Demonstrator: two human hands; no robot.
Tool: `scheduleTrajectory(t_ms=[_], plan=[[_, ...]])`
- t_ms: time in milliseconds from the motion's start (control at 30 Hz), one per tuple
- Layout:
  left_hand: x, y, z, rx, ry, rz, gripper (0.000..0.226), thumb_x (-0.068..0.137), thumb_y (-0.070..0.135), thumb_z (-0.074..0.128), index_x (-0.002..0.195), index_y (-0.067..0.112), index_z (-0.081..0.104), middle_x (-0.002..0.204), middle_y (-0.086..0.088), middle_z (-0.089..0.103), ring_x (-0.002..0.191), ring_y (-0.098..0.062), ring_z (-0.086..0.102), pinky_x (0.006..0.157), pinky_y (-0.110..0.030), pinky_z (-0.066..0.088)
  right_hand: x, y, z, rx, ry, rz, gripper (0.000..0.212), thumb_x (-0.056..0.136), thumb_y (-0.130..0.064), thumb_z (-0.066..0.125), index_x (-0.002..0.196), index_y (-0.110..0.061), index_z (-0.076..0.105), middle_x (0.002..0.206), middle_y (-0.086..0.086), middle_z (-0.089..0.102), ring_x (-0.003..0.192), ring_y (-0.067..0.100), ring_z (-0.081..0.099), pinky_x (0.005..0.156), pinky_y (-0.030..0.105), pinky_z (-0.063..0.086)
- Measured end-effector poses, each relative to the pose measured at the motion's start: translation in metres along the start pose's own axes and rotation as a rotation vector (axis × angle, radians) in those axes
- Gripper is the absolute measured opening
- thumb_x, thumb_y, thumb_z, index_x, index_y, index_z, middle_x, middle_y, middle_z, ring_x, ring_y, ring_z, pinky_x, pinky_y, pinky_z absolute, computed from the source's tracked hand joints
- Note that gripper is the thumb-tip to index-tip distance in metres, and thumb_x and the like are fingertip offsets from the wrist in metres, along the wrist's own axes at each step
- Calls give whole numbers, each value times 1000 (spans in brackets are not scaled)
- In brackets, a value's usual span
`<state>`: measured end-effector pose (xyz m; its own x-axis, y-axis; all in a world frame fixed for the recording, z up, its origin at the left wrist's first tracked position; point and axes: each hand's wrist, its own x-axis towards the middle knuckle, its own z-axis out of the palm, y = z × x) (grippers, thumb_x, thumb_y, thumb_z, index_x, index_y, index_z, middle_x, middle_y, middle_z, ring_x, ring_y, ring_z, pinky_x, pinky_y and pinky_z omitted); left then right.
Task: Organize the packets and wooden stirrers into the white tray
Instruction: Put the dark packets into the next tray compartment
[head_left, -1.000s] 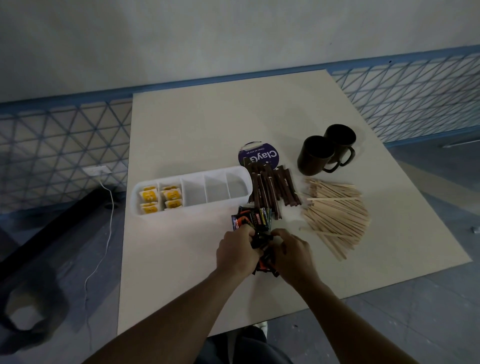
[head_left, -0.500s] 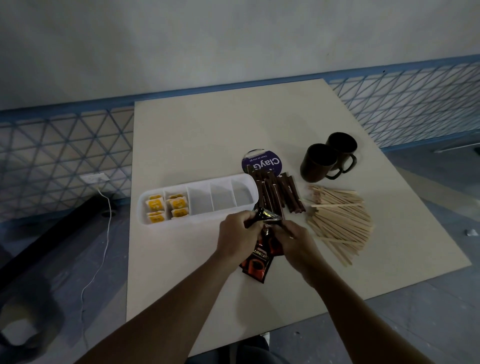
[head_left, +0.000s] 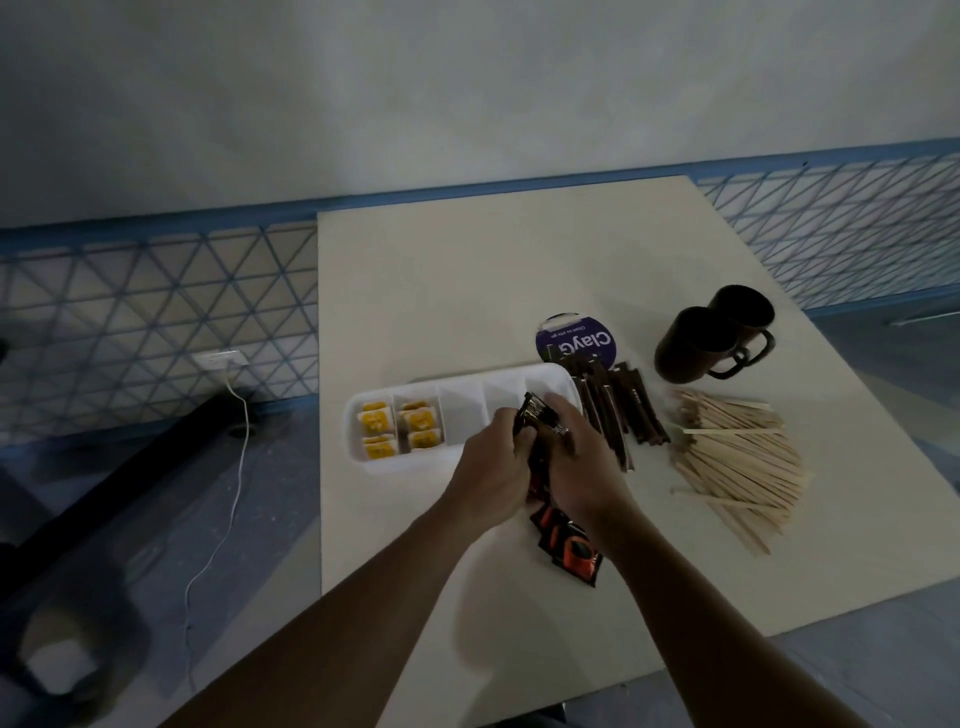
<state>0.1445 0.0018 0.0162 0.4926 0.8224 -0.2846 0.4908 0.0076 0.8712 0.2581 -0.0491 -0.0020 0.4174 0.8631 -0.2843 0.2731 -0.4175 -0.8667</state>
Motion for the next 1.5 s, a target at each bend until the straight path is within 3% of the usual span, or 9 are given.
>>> scheduleTrajectory(t_ms=[267,467,600,833,967,1100,1233,1367,1500], plan=[[-5,-14,-34,-136,-2,-64,18,104,18,35,108,6,48,99,-11,63,61,-26,69,50,-43,59,2,-28,20,16,-39,-24,34,103,-17,45,133,-30,53,104,4,68,70,6,61,58,22,48],[3,-18,-46,-218,124,-38,24,106,28,34,100,7,44,90,-17,63,49,-25,63,43,-36,54,3,-47,29,269,-96,101,9,96,1,55,91,3,63,60,14,52,47,16,45,41,23,37],[8,-17,-54,-176,135,-42,31,105,34,34,104,6,47,90,-15,63,60,-34,67,50,-46,57,11,-56,27,342,-164,141,8,94,1,58,87,1,63,63,12,47,48,14,41,43,24,33],[24,-24,-85,187,211,21,33,93,42,60,112,16,56,98,-5,62,87,-20,61,72,-31,47,43,-58,15,9,-103,67,16,87,-15,71,83,-1,64,63,10,57,55,19,50,52,32,41],[28,-30,-100,475,159,32,71,77,49,76,136,23,46,128,-6,49,119,-26,43,99,-41,40,62,-60,17,-245,-96,61,22,83,-24,75,76,-7,64,68,10,64,58,20,56,59,37,49],[34,-36,-104,776,-2,-50,112,67,58,79,153,24,16,157,-5,18,146,-36,12,117,-50,18,72,-69,21,-485,-150,5,26,86,-27,74,70,-15,58,64,0,61,55,12,56,51,23,47],[38,-40,-100,843,-106,-173,121,69,50,81,155,22,2,164,-3,3,149,-39,-9,119,-57,-2,82,-71,30,-577,-241,-4,23,85,-21,75,70,-17,58,68,1,60,60,12,57,49,22,41],[40,-41,-97,841,-120,-209,117,69,44,83,155,21,7,162,-4,10,150,-38,-3,119,-60,0,91,-71,38,-631,-318,-49,16,81,-15,76,93,-6,69,90,13,69,87,29,67,74,37,59],[42,-40,-97,832,-100,-202,113,67,44,84,153,22,15,158,-3,19,149,-36,7,118,-61,5,98,-71,42,-653,-346,-80,18,78,-9,75,95,-7,69,94,16,67,90,31,65,76,39,59]])
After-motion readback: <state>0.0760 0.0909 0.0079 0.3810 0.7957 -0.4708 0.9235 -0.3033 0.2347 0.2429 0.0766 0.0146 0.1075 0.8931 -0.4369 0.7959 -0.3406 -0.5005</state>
